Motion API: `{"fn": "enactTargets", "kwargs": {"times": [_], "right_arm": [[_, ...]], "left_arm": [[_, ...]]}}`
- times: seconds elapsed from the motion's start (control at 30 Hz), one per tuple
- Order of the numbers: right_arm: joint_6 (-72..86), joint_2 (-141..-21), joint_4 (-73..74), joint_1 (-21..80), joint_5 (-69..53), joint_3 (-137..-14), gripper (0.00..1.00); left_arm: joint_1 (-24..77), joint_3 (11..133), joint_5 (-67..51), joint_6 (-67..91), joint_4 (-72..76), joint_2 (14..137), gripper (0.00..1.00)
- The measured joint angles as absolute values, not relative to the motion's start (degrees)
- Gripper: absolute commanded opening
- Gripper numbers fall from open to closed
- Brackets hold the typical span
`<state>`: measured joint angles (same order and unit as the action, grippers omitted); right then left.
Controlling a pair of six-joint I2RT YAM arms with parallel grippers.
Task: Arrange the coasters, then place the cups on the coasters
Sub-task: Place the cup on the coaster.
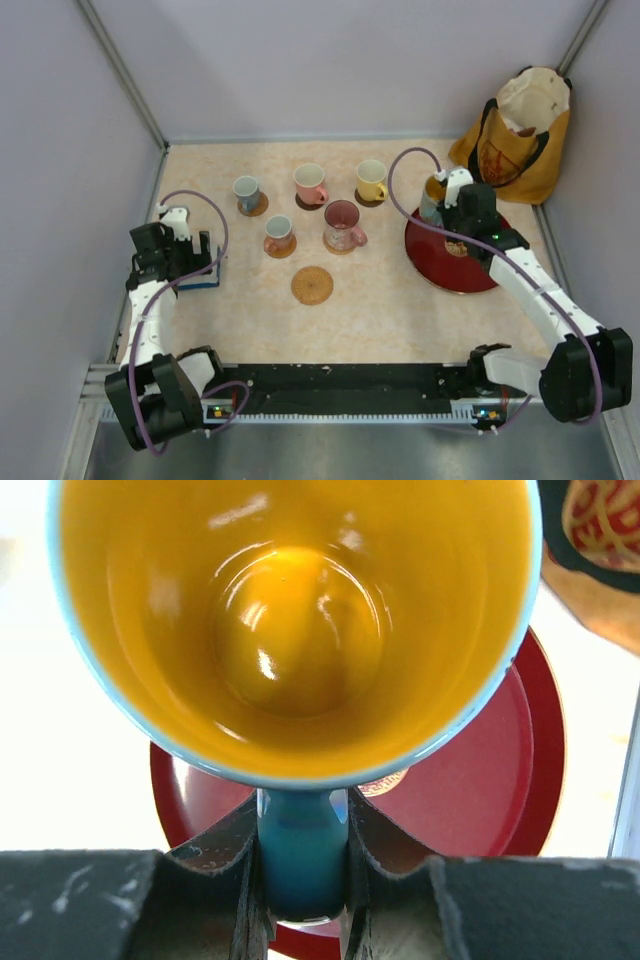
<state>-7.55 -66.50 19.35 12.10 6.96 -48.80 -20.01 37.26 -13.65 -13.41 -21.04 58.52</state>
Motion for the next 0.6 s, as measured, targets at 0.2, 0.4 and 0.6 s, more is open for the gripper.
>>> {"fn": "enactTargets", "kwargs": {"times": [0.2, 0.4, 0.6], "right_arm": [[-9.9, -64.9, 21.3, 19.7, 7.3, -51.9, 0.0], [-11.8, -62.7, 24.5, 25.8, 4.9, -57.4, 0.0], [-15.0, -61.6, 25.4, 31.8, 1.3, -60.6, 0.0]], "left_arm": [[-20.0, 37.3, -13.6, -13.4, -21.0, 58.6, 0.99], [-20.0, 37.3, -13.6, -13.4, -21.0, 58.7, 0.99], [-20.0, 37.3, -13.6, -13.4, -21.0, 59.4, 0.99]]}}
